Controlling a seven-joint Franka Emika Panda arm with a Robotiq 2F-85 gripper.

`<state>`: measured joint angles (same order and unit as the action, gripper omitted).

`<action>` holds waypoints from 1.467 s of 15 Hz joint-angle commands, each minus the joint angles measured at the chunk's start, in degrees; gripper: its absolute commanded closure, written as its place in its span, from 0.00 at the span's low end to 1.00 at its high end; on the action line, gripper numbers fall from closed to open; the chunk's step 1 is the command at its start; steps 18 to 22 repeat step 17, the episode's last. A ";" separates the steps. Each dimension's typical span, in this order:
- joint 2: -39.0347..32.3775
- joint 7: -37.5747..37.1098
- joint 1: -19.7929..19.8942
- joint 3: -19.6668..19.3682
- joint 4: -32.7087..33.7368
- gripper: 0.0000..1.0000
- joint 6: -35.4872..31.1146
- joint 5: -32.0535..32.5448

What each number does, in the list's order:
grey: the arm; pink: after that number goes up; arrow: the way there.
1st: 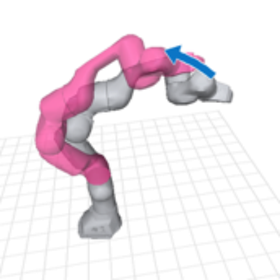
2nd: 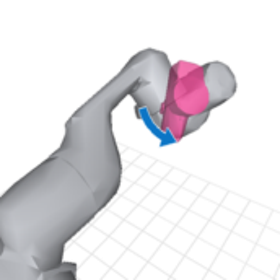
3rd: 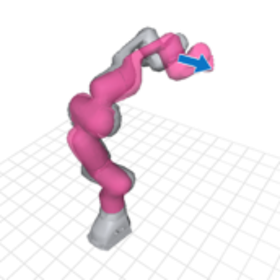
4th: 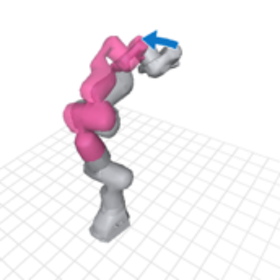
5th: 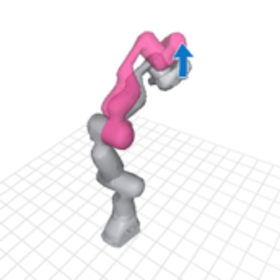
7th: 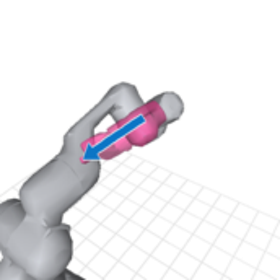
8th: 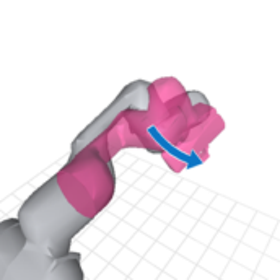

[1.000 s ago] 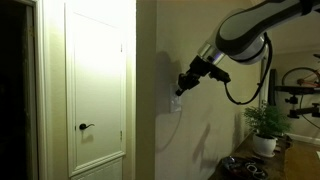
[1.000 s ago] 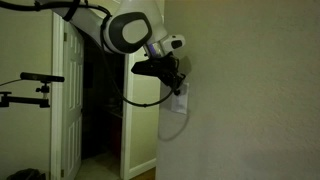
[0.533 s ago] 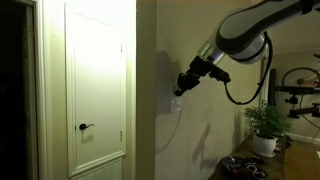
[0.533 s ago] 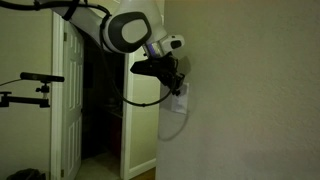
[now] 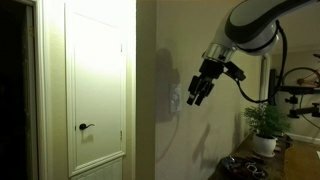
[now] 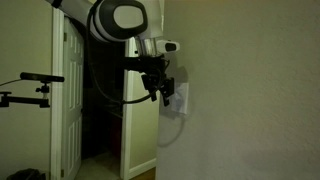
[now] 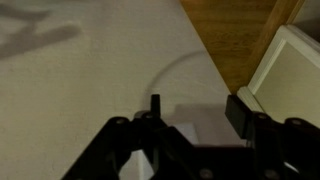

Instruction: Flip the switch on the wall

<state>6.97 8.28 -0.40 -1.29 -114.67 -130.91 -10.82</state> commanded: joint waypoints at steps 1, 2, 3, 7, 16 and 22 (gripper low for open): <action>3.70 0.51 0.73 -1.00 -3.02 0.02 8.79 0.52; 3.90 0.24 0.93 -1.13 -3.27 0.00 11.17 0.99; 4.08 -0.02 1.09 -1.24 -3.70 0.00 13.34 1.37; 5.28 -0.60 1.65 -1.26 -6.92 0.00 16.72 3.13; 4.64 -0.60 1.35 -1.30 -8.75 0.00 15.72 4.43; 4.75 -0.61 1.35 -1.30 -8.82 0.00 15.72 4.43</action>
